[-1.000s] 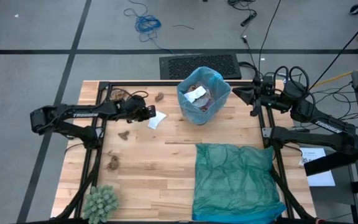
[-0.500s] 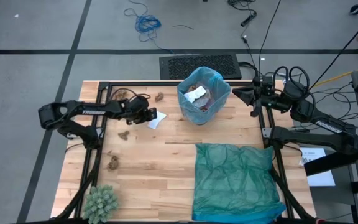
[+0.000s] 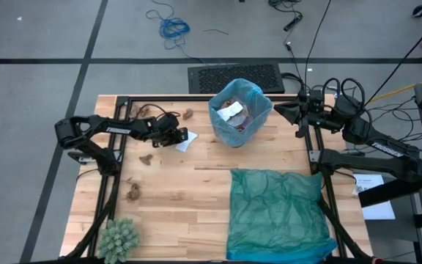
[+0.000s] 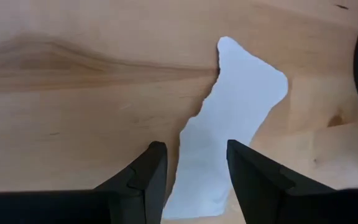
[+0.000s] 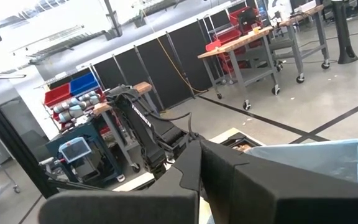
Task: Place trash/remove bag and relplace
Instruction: Put the white paper into the black trash bin
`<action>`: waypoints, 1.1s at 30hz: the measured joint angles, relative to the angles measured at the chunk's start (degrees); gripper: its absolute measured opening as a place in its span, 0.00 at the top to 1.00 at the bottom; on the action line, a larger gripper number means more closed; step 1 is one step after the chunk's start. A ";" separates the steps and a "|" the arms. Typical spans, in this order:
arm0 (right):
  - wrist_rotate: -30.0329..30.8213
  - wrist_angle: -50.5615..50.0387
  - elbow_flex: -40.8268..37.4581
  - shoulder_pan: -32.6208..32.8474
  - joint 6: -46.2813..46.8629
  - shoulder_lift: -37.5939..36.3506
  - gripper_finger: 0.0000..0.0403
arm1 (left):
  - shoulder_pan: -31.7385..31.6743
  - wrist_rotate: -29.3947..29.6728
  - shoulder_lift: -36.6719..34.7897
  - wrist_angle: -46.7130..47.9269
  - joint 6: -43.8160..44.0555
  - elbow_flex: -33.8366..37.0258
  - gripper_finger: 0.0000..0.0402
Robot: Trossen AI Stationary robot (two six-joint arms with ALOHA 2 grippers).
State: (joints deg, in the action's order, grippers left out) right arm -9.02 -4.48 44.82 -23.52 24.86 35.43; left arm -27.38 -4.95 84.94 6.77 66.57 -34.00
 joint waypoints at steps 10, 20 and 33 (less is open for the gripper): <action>-0.02 -0.01 0.00 0.02 0.00 0.00 1.00 | -0.04 0.46 1.97 1.41 -2.73 -0.07 0.95; -0.02 -0.02 0.00 0.00 0.00 0.00 1.00 | 0.02 1.10 1.18 1.26 -3.98 0.00 1.00; -0.02 -0.03 0.00 -0.01 1.05 0.01 1.00 | 0.13 3.65 -7.34 1.92 -4.08 0.11 1.00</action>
State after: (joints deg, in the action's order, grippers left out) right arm -9.04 -4.51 44.82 -23.53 25.91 35.44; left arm -27.24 -1.30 77.60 8.69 62.48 -33.89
